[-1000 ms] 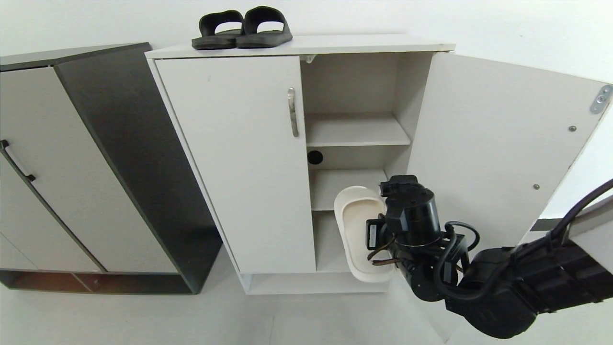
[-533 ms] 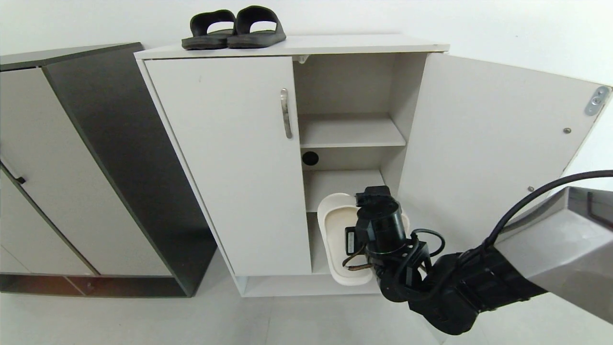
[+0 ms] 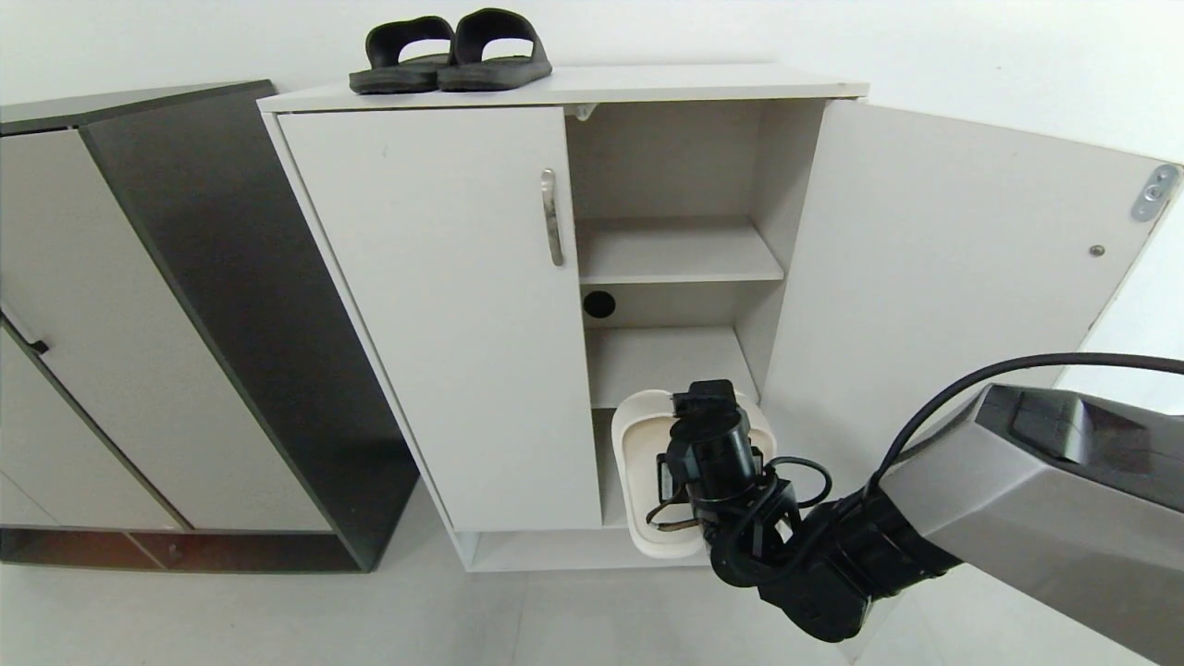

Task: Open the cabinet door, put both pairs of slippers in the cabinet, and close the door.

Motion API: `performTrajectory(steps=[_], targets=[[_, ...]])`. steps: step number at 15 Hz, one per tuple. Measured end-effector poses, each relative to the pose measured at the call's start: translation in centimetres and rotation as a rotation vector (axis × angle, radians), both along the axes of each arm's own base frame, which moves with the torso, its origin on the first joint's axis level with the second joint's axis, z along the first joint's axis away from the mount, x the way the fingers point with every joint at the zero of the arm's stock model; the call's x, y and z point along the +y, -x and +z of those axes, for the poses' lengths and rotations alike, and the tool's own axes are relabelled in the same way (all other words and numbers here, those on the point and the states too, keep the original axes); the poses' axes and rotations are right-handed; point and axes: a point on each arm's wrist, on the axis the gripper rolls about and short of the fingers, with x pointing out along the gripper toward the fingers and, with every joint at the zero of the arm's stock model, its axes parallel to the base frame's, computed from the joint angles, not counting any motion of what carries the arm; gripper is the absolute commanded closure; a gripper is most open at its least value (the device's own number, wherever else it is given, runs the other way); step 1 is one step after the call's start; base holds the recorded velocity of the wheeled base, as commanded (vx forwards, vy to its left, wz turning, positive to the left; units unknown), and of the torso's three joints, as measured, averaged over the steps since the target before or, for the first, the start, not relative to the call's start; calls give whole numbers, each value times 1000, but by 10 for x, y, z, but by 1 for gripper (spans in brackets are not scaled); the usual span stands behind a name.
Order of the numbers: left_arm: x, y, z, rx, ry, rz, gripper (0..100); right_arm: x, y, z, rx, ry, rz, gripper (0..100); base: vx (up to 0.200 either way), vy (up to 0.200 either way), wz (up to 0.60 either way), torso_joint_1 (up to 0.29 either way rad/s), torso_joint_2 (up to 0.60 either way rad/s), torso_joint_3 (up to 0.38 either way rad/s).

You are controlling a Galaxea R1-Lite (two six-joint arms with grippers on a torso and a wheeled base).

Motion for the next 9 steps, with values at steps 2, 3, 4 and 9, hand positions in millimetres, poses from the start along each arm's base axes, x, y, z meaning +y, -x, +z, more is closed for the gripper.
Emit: performTrajectory(steps=[2,3,4,9], targets=[[0,0,0,0,0,0,100,1,-1,-2,-5,-3,-4,100,0,0,0,2,5,-178],[0,0,0,0,0,0,100,1,-3,-2,-12,-8,-8,100,0,0,0,7,2,-198],[0,0,0,0,0,0,100,1,-2,-2,-15,-9,-7,100,0,0,0,7,2,-193],[0,0,0,0,0,0,100,3,-1,2,-78,-21,1,100,0,0,0,4,0,-87]])
